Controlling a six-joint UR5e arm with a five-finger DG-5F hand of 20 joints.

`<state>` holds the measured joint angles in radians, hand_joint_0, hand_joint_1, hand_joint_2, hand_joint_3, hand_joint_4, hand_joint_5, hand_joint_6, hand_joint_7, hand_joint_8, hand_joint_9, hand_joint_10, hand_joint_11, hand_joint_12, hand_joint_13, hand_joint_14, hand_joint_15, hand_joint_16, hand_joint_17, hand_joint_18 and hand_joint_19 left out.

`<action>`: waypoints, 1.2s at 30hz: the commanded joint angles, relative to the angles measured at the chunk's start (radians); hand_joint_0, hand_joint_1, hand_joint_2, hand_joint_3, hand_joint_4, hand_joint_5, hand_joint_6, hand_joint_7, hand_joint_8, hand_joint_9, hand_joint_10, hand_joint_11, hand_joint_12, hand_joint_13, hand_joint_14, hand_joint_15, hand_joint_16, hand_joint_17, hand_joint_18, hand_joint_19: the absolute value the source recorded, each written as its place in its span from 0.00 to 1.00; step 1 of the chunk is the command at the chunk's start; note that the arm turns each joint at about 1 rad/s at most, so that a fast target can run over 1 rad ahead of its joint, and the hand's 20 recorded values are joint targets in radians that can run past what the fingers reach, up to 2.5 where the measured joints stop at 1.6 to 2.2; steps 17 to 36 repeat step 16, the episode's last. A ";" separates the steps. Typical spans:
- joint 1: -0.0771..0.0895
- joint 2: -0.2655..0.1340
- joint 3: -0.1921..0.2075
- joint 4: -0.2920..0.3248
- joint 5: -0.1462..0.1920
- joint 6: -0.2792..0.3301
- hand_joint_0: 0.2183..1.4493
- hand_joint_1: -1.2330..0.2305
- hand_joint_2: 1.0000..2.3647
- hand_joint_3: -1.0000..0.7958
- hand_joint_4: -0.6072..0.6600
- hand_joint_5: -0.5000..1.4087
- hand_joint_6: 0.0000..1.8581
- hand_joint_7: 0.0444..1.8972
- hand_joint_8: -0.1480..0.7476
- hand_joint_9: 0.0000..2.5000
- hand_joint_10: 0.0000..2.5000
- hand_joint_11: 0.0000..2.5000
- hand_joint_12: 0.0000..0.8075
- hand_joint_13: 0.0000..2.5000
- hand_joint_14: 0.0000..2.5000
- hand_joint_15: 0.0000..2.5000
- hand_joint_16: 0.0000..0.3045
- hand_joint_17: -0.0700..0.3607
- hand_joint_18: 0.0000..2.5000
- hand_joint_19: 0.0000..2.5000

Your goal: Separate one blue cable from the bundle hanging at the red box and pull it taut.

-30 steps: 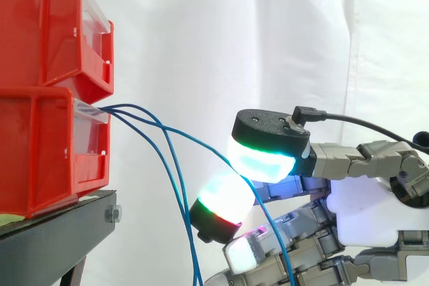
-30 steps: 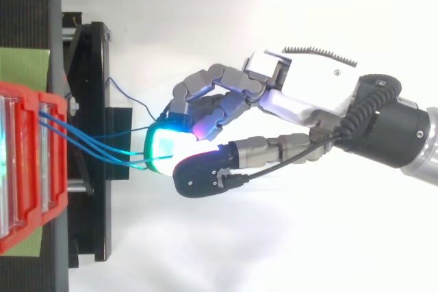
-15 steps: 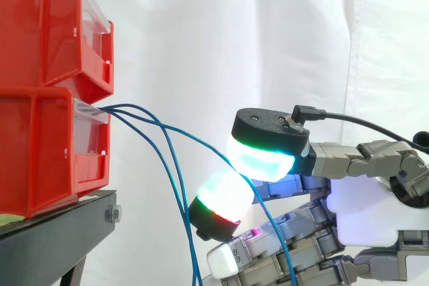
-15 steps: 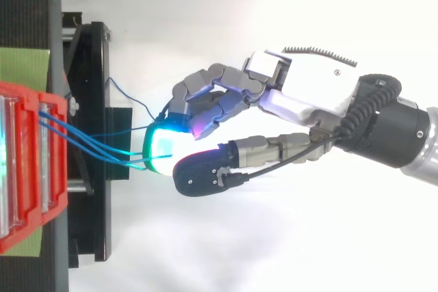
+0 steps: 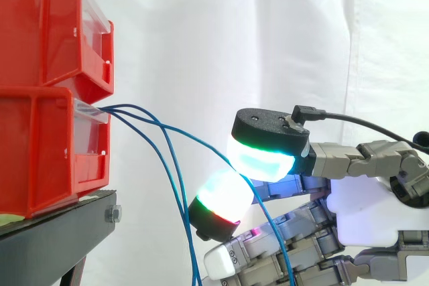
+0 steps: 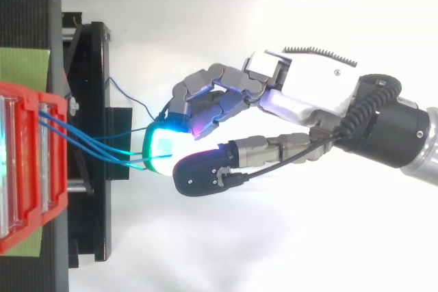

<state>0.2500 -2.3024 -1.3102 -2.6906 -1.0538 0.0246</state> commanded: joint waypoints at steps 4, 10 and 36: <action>0.000 0.000 0.000 0.000 0.000 0.000 0.32 0.40 0.00 0.45 0.52 0.18 0.52 0.44 0.54 0.35 0.00 0.03 0.44 0.21 0.00 0.11 0.14 0.39 0.12 0.07; 0.000 0.000 0.000 0.000 0.000 0.000 0.32 0.40 0.00 0.45 0.52 0.18 0.52 0.44 0.55 0.34 0.00 0.09 0.44 0.20 0.00 0.10 0.14 0.38 0.12 0.07; 0.000 0.000 0.000 0.000 0.000 0.000 0.32 0.41 0.00 0.45 0.52 0.18 0.52 0.43 0.55 0.34 0.00 0.06 0.44 0.20 0.00 0.10 0.14 0.38 0.12 0.07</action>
